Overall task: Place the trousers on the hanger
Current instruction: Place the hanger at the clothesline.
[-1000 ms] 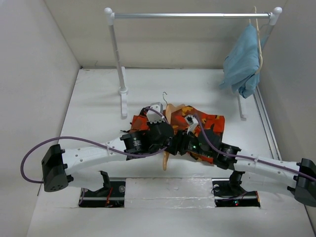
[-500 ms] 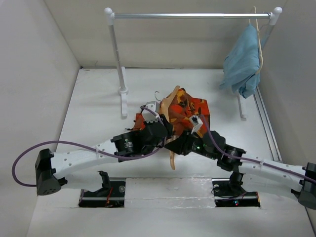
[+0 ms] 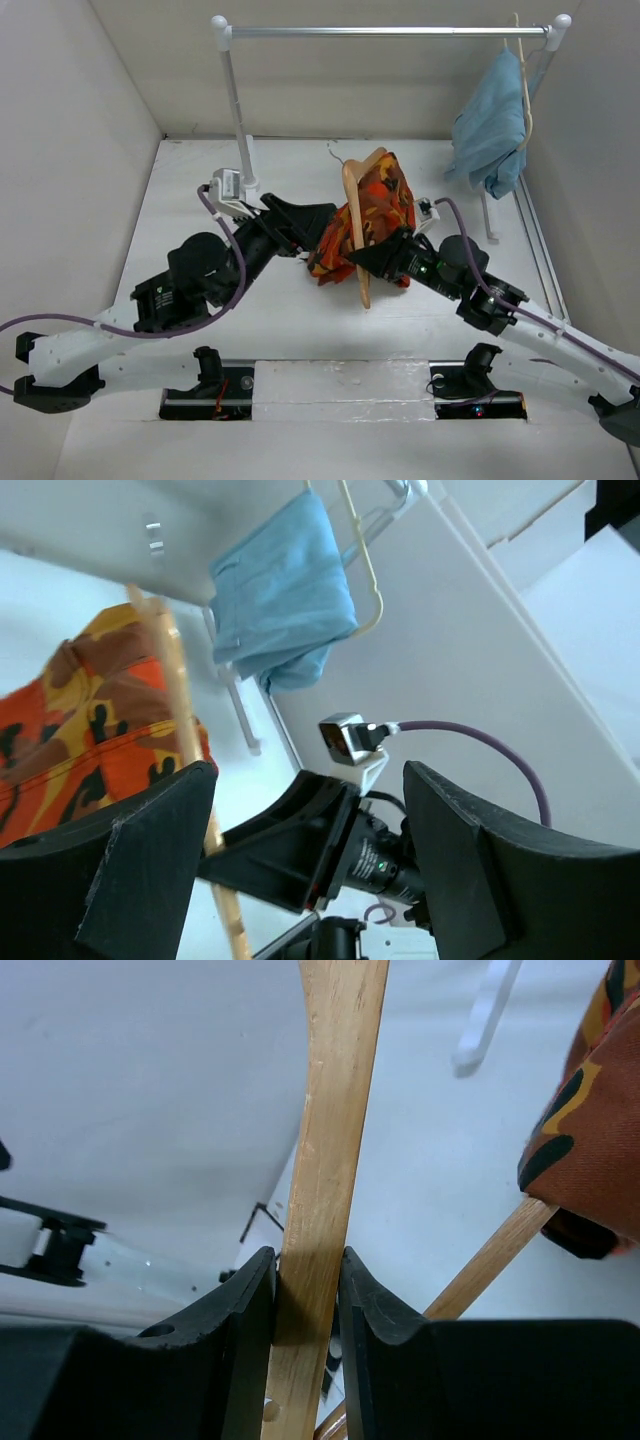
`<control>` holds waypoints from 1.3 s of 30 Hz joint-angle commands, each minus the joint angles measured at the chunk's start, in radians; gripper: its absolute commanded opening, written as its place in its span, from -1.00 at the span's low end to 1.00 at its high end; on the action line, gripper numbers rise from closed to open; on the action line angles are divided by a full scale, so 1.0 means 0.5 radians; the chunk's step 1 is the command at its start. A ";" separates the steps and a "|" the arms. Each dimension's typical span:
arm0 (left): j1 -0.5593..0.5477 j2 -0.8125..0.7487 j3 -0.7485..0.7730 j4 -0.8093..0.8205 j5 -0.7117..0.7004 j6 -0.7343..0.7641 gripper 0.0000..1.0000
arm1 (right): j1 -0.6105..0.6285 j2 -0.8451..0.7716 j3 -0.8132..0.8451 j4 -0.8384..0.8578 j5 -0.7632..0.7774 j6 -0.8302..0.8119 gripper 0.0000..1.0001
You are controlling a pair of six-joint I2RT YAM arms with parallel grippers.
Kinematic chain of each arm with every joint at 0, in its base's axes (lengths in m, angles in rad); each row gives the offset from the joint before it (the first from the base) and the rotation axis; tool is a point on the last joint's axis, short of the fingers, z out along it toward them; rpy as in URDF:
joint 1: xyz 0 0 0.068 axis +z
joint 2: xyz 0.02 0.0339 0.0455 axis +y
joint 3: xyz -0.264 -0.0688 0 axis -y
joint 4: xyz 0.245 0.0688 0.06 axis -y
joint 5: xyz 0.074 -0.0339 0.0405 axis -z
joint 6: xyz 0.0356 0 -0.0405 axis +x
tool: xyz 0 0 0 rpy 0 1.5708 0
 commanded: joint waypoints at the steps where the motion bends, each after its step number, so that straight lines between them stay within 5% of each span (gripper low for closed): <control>1: -0.005 -0.072 0.050 0.010 -0.085 0.084 0.43 | -0.100 -0.054 0.253 0.472 -0.132 -0.194 -1.00; 7: -0.005 -0.155 0.028 -0.057 -0.199 0.075 0.40 | -0.474 0.072 0.281 0.962 -0.531 0.042 -1.00; 23: -0.005 -0.223 -0.251 -0.232 -0.156 -0.140 0.37 | -1.446 0.535 0.977 1.257 -1.028 0.386 -1.00; 39: -0.005 -0.229 -0.367 -0.266 -0.162 -0.226 0.35 | -1.914 0.854 0.944 1.666 -1.203 0.724 -1.00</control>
